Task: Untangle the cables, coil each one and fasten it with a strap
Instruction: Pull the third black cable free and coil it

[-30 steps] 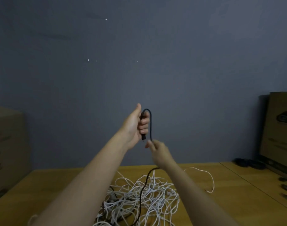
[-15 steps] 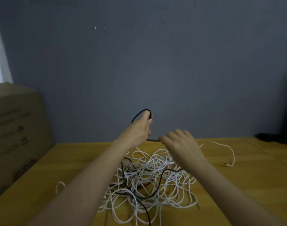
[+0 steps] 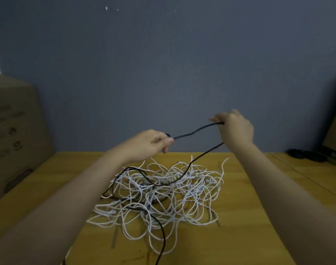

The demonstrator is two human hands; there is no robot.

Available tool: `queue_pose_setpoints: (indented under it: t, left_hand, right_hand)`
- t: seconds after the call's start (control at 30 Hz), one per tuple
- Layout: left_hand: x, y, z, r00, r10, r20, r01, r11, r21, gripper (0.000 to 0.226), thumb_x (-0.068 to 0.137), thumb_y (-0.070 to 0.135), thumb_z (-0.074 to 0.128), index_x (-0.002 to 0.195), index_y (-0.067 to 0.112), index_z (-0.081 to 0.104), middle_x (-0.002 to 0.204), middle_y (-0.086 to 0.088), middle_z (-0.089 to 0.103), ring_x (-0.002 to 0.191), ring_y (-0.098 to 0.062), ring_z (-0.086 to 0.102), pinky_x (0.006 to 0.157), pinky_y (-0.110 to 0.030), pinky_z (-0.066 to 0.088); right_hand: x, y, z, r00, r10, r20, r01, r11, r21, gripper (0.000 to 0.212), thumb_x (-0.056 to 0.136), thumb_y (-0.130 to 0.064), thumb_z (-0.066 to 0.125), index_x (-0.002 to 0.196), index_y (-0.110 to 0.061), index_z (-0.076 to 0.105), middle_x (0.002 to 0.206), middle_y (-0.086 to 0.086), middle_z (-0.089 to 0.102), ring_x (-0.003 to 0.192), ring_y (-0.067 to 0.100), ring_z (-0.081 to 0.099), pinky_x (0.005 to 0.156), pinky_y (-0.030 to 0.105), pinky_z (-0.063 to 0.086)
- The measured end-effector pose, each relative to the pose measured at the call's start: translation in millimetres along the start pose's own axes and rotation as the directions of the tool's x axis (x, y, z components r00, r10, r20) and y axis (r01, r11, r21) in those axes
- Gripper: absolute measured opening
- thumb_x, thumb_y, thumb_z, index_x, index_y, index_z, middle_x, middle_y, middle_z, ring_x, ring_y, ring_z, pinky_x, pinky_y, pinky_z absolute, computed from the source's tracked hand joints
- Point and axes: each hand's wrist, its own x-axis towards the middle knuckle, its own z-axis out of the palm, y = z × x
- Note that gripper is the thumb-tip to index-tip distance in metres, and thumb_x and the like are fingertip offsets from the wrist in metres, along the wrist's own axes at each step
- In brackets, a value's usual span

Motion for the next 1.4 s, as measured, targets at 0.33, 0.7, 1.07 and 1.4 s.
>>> queue_pose_setpoints:
  t: [0.33, 0.7, 1.07, 1.4]
  left_hand:
    - [-10, 45, -12, 0.93, -0.259, -0.262, 0.023, 0.751, -0.66, 0.045, 0.103, 0.038, 0.032, 0.067, 0.014, 0.046, 0.037, 0.013, 0.028, 0.034, -0.002, 0.024, 0.037, -0.014, 0.022]
    - [-38, 103, -48, 0.982, -0.093, -0.164, -0.112, 0.412, -0.904, 0.044, 0.1, 0.043, 0.033, 0.064, 0.018, 0.035, 0.047, 0.009, 0.019, 0.038, -0.005, 0.014, 0.033, -0.016, 0.016]
    - [-58, 79, -33, 0.91, -0.299, -0.288, -0.198, 0.297, -0.934, 0.036, 0.105, 0.031, 0.029, 0.073, 0.017, 0.04, 0.049, 0.007, 0.027, 0.036, -0.004, 0.018, 0.035, -0.017, 0.013]
    - [-42, 36, 43, 0.887, -0.35, -0.301, 0.005, 0.658, -0.753, 0.016, 0.106, 0.023, 0.025, 0.093, 0.018, 0.033, 0.082, -0.002, 0.054, 0.05, -0.008, 0.054, 0.052, -0.021, 0.051]
  right_hand:
    - [-23, -19, -8, 0.821, 0.197, 0.536, -0.569, 0.361, 0.739, 0.012, 0.086, -0.01, 0.069, 0.081, 0.001, 0.066, 0.083, 0.019, 0.065, 0.066, 0.022, 0.065, 0.06, 0.023, 0.059]
    - [11, -71, -93, 0.931, 0.264, 0.252, -0.19, -0.239, 0.952, 0.016, 0.096, -0.023, 0.057, 0.103, -0.015, 0.068, 0.056, -0.007, 0.051, 0.042, 0.006, 0.045, 0.046, 0.021, 0.044]
    - [-90, -79, 4, 0.8, -0.574, 0.176, 0.597, 0.791, -0.134, 0.023, 0.102, -0.028, 0.04, 0.11, -0.015, 0.057, 0.078, 0.005, 0.058, 0.069, 0.028, 0.056, 0.052, 0.03, 0.03]
    - [-153, -60, 24, 0.651, -0.757, -0.064, 0.759, 0.646, 0.075, 0.035, 0.065, -0.005, 0.083, 0.097, -0.01, 0.07, 0.068, 0.006, 0.059, 0.048, 0.026, 0.057, 0.032, 0.027, 0.039]
